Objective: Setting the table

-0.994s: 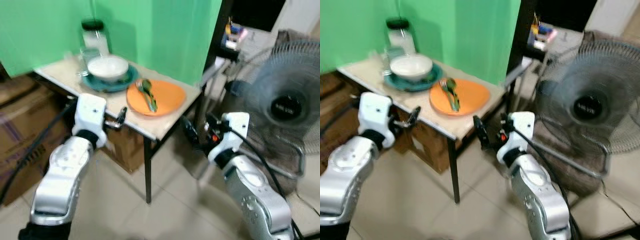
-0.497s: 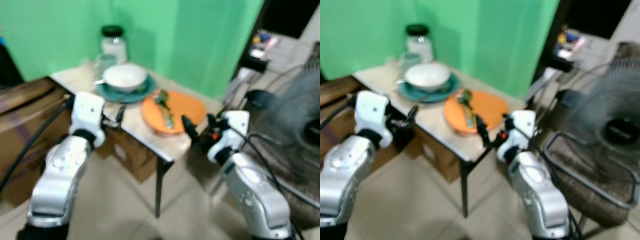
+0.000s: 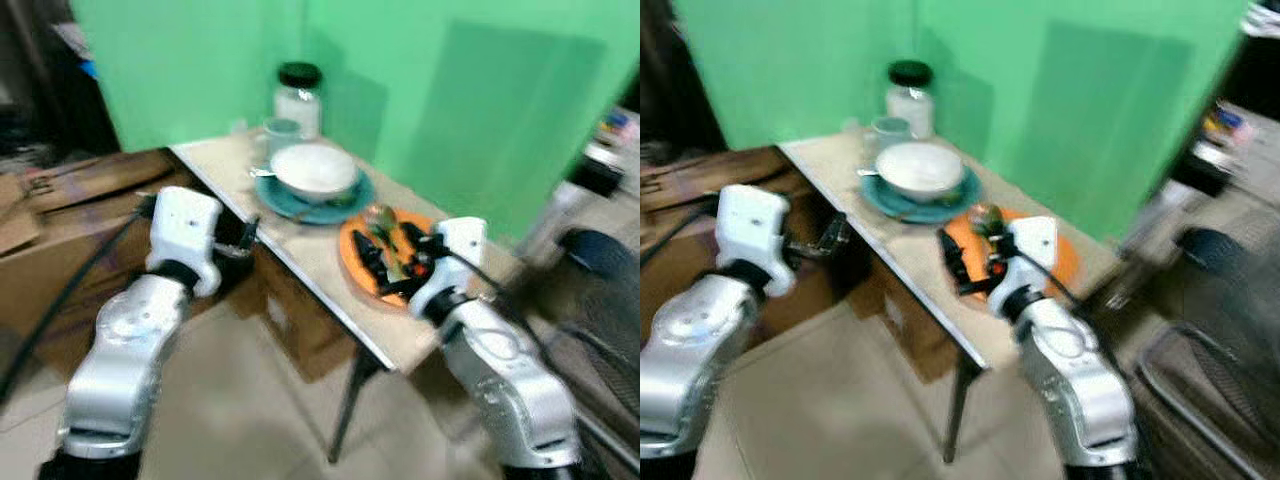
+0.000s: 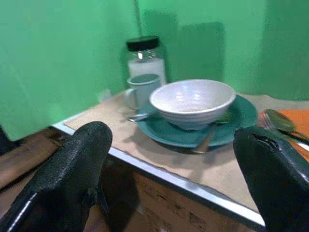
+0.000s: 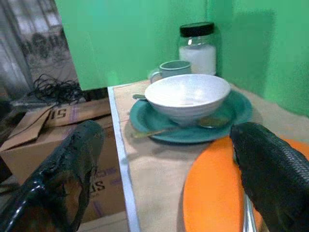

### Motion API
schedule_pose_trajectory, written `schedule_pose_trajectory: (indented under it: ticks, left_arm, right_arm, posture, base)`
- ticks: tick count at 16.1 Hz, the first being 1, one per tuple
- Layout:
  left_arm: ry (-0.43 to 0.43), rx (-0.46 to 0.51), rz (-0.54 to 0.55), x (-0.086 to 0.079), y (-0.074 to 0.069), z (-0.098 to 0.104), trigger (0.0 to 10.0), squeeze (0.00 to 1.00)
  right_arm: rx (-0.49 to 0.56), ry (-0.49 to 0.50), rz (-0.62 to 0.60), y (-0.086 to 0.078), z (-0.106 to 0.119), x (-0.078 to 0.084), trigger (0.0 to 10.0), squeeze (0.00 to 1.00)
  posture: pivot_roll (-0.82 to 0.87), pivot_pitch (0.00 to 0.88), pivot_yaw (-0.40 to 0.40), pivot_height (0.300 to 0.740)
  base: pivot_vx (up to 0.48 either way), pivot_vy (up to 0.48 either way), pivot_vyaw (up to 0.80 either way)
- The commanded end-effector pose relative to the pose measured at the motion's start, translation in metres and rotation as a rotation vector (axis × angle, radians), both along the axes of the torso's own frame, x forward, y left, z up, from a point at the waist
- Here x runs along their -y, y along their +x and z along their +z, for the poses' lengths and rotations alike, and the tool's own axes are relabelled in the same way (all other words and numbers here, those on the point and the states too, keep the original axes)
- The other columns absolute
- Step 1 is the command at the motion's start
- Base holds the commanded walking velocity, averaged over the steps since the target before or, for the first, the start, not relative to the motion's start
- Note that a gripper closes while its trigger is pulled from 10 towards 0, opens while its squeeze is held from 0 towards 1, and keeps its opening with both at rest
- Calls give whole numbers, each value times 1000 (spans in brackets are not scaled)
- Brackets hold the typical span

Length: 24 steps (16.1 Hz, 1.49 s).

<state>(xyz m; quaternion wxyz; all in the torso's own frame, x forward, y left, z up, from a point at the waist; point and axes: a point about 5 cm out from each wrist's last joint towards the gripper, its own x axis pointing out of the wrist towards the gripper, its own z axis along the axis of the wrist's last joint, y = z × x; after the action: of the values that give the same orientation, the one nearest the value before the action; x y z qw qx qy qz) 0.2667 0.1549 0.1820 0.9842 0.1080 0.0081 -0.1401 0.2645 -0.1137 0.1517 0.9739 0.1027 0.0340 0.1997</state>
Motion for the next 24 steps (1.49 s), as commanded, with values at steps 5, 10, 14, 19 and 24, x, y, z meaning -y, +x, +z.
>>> schedule_pose_trajectory:
  ticks: [5,10,14,19,24]
  left_arm:
    - [34,-37,-76,1,-6,-5,10000,0]
    - [8,-70,-259,8,-7,-5,10000,0]
    - [46,-186,-437,11,-18,-18,10000,0]
    - [60,-243,-485,2,-26,-23,10000,0]
    - [61,-249,-487,1,-31,-23,10000,0]
  right_arm:
    - [-18,-22,-41,12,3,3,10000,1000]
    - [-171,-147,-216,54,1,16,10000,937]
    - [-382,-213,-206,74,-19,17,10000,0]
    - [-394,-158,-211,105,-23,5,10000,0]
    - [-385,-202,-304,118,-26,12,4510,0]
  posture:
    - [134,0,-49,740]
    - [104,0,-52,740]
    - [83,0,-63,740]
    - [79,0,-68,740]
    - [100,0,-98,740]
  base:
    - [181,0,0]
    - [0,0,0]
    - [0,0,0]
    - [0,0,0]
    - [0,0,0]
